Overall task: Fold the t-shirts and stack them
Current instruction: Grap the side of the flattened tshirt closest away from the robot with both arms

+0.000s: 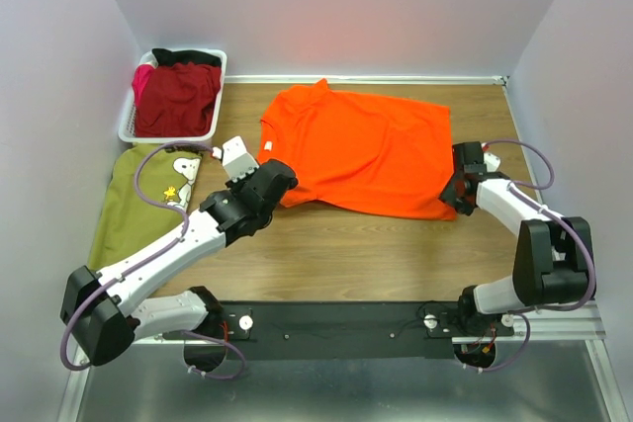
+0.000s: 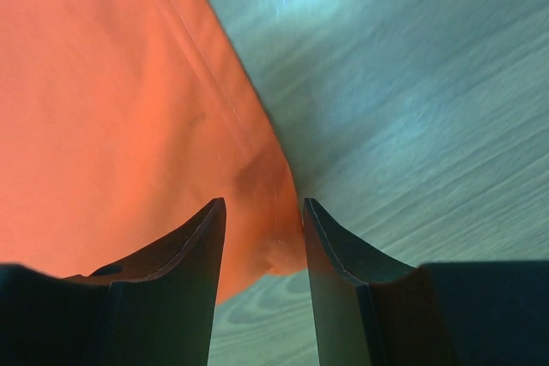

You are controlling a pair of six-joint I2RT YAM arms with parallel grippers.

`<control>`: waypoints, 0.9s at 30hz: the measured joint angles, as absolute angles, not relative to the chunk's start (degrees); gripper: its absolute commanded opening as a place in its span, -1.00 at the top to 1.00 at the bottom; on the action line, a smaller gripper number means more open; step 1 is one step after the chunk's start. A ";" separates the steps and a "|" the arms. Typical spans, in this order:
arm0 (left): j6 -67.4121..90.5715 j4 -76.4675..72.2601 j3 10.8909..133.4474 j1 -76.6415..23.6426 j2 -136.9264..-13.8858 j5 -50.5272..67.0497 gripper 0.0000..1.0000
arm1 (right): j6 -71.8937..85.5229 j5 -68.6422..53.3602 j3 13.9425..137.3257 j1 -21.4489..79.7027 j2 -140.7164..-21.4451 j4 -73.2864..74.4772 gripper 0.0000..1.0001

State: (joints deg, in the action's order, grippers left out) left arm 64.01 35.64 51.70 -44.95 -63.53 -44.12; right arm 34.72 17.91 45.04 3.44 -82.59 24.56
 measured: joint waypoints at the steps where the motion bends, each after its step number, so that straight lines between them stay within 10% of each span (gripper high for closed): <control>1: 63.48 35.33 51.72 -44.84 -63.72 -44.18 1.00 | 34.65 17.50 44.47 3.49 -82.50 24.56 0.00; 27: 55.55 28.21 51.75 -40.86 -69.34 -42.96 1.00 | 35.99 11.11 37.93 4.89 -78.41 23.79 0.19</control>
State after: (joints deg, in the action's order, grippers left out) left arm 55.55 28.21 51.75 -40.86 -69.34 -42.96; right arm 35.99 11.11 37.93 4.89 -78.41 23.79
